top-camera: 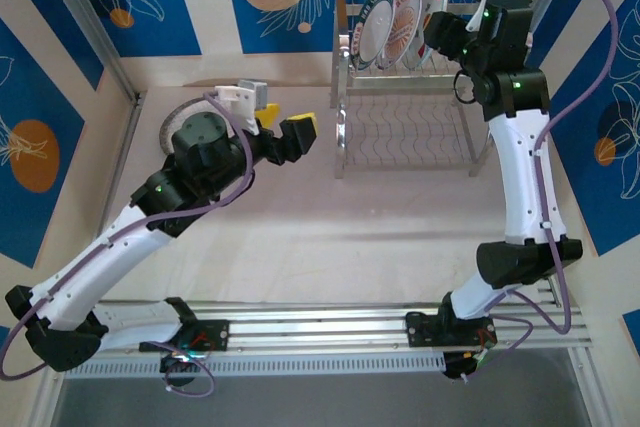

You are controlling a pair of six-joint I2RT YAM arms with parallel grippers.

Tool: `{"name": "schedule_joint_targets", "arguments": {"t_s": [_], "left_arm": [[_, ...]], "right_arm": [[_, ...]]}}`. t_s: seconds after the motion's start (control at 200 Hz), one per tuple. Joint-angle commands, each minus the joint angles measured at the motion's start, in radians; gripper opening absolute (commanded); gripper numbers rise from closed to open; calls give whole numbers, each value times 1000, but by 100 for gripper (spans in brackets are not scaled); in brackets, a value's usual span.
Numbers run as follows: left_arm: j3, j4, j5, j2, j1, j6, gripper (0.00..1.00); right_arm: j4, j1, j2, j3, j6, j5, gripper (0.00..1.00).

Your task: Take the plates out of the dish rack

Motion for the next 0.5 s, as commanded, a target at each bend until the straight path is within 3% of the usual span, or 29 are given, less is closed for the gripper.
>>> {"name": "schedule_joint_targets", "arguments": {"t_s": [0.0,0.495], "left_arm": [[15,36,-29,-18,-25,80,91],[49,27,-50,-21,-47,104,92]], "right_arm": [[6,-10,24,46,4,-29,71],[-36,-18,159,186,-32,-6,64]]}}
